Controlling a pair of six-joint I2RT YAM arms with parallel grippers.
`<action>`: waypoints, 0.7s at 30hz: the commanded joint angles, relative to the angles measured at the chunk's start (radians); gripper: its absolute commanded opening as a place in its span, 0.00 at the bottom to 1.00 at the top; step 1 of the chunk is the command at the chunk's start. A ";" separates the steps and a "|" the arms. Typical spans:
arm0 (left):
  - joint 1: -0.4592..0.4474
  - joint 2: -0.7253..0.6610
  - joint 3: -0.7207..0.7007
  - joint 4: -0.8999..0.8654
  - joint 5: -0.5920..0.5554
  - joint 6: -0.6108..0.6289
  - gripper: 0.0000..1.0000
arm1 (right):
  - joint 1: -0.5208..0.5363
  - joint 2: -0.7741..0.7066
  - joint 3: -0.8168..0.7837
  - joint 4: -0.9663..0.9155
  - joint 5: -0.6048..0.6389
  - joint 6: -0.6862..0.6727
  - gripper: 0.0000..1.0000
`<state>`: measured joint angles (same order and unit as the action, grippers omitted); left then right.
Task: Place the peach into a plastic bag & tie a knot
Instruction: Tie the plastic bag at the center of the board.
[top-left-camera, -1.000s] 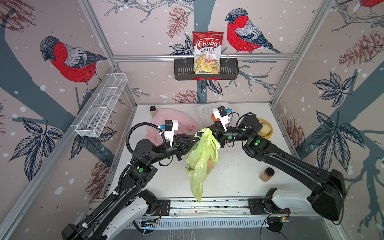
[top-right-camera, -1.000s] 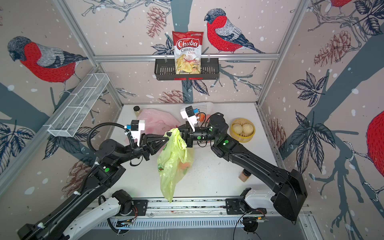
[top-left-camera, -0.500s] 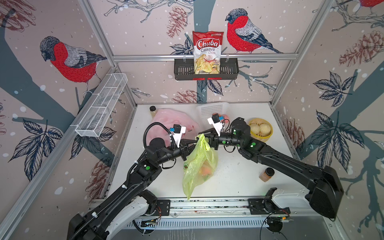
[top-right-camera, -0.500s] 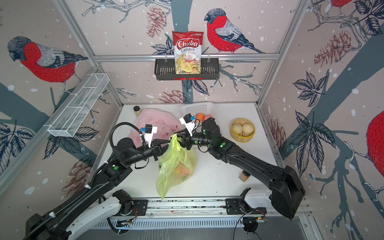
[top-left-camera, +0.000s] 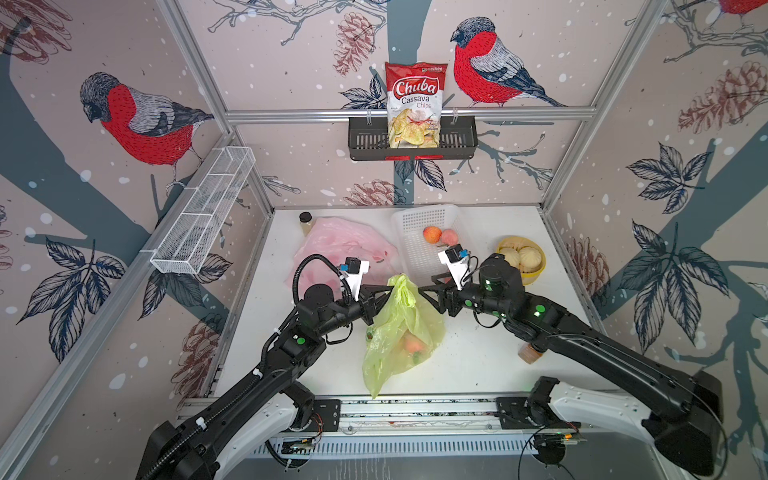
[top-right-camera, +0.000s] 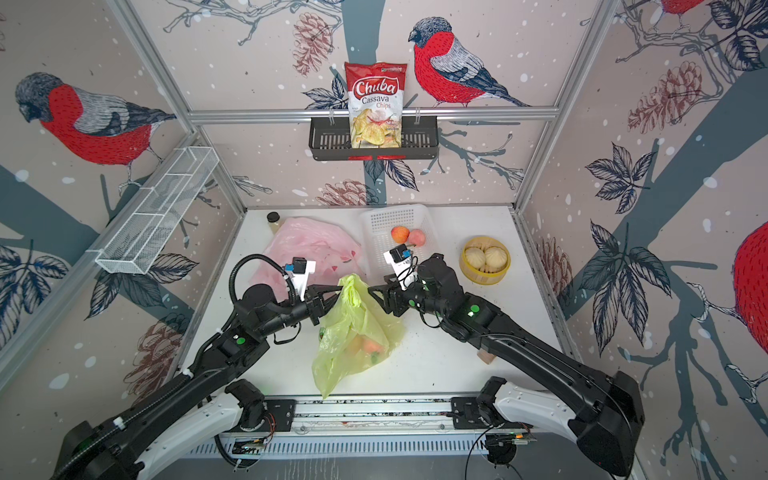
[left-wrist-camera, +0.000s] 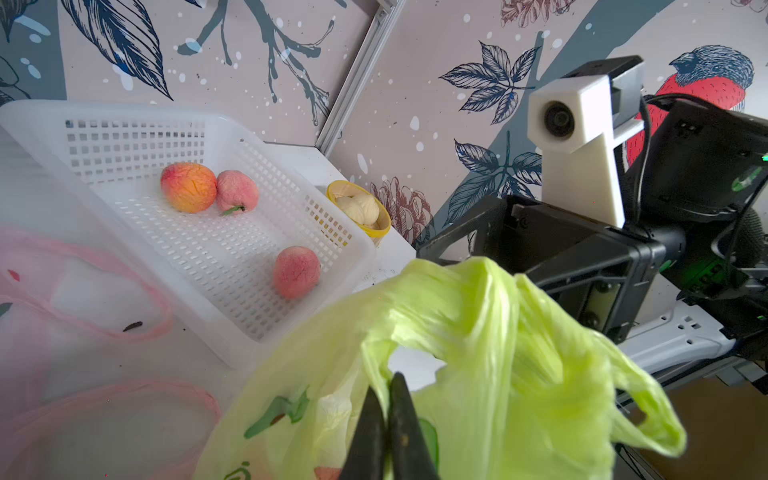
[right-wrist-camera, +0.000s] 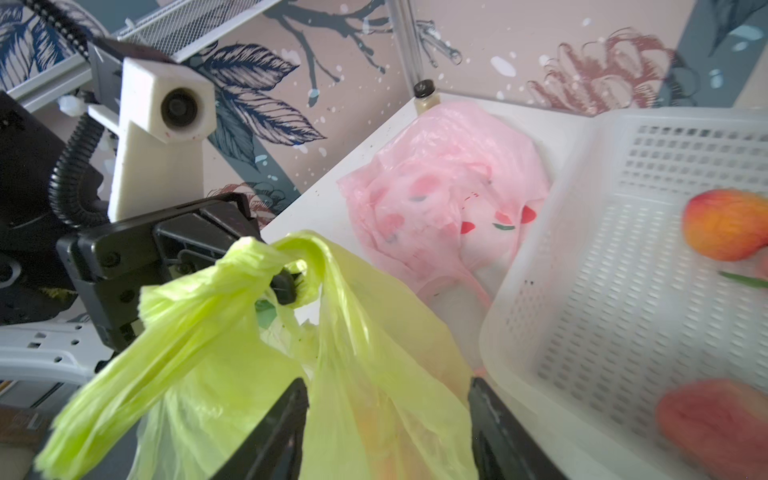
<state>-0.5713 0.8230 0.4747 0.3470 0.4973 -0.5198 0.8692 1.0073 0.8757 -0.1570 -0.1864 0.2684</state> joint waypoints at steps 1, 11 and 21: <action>0.004 0.003 0.006 0.028 0.002 0.004 0.00 | 0.010 -0.057 0.001 -0.034 0.012 0.059 0.63; 0.004 0.016 0.007 0.039 0.014 -0.006 0.00 | 0.072 -0.021 0.056 0.076 -0.150 0.183 0.66; 0.004 0.019 0.006 0.043 0.024 -0.008 0.00 | 0.123 0.088 0.099 0.062 -0.127 0.177 0.54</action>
<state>-0.5705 0.8410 0.4747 0.3466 0.5133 -0.5232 0.9878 1.0893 0.9684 -0.1139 -0.3218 0.4438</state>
